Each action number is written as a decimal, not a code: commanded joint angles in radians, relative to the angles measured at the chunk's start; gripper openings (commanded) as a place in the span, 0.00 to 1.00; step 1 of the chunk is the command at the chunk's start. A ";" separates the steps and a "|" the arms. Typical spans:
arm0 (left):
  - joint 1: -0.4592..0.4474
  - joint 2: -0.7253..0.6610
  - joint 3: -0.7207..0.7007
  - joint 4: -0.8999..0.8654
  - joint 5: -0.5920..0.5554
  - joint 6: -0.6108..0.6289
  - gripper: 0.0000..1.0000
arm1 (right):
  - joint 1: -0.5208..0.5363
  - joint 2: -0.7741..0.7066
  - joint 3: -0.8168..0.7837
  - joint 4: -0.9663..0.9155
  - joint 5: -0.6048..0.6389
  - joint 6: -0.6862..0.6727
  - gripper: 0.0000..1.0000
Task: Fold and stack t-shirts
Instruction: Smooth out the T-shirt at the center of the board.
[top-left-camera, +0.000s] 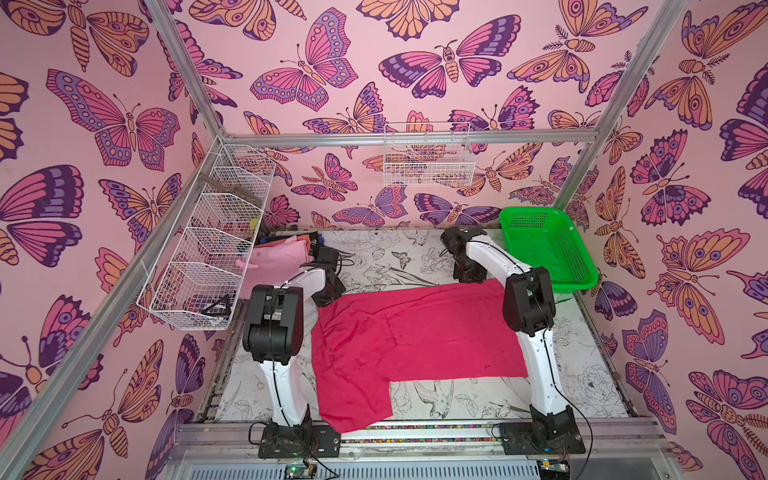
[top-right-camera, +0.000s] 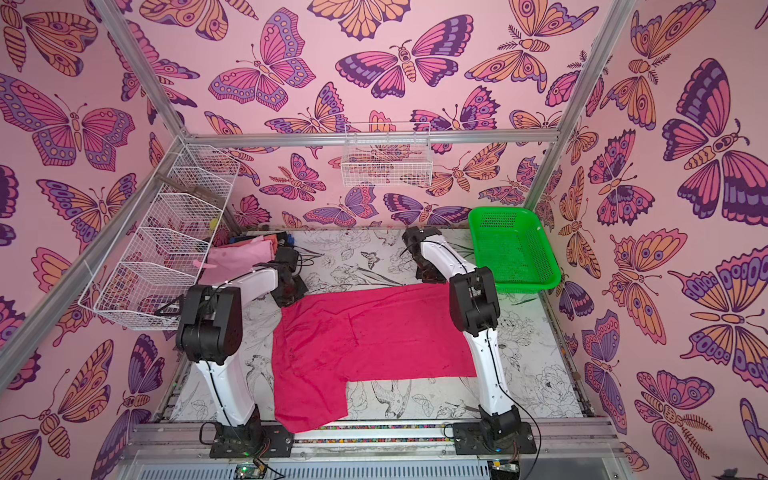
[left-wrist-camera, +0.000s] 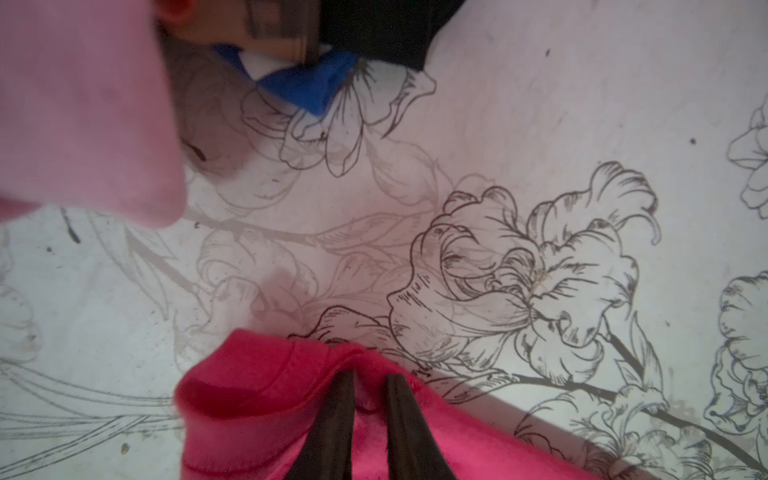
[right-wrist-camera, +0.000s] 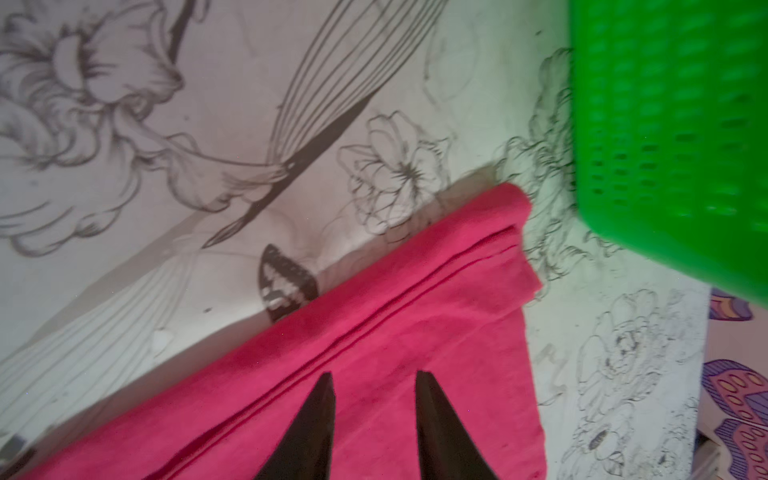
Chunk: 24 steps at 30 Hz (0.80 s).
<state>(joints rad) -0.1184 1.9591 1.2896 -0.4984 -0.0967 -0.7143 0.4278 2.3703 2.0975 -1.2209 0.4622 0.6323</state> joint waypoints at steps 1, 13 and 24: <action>-0.010 0.018 -0.027 -0.023 0.035 0.003 0.19 | -0.017 0.003 0.056 -0.099 0.132 0.037 0.35; -0.001 0.002 -0.002 -0.034 0.003 0.006 0.20 | -0.079 0.001 0.124 -0.185 0.139 0.040 0.32; 0.072 0.026 0.044 -0.034 0.026 0.008 0.19 | -0.109 0.071 0.181 -0.228 0.117 -0.018 0.32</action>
<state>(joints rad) -0.0582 1.9617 1.3220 -0.5053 -0.0692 -0.7147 0.3298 2.3932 2.2784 -1.4120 0.5774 0.6350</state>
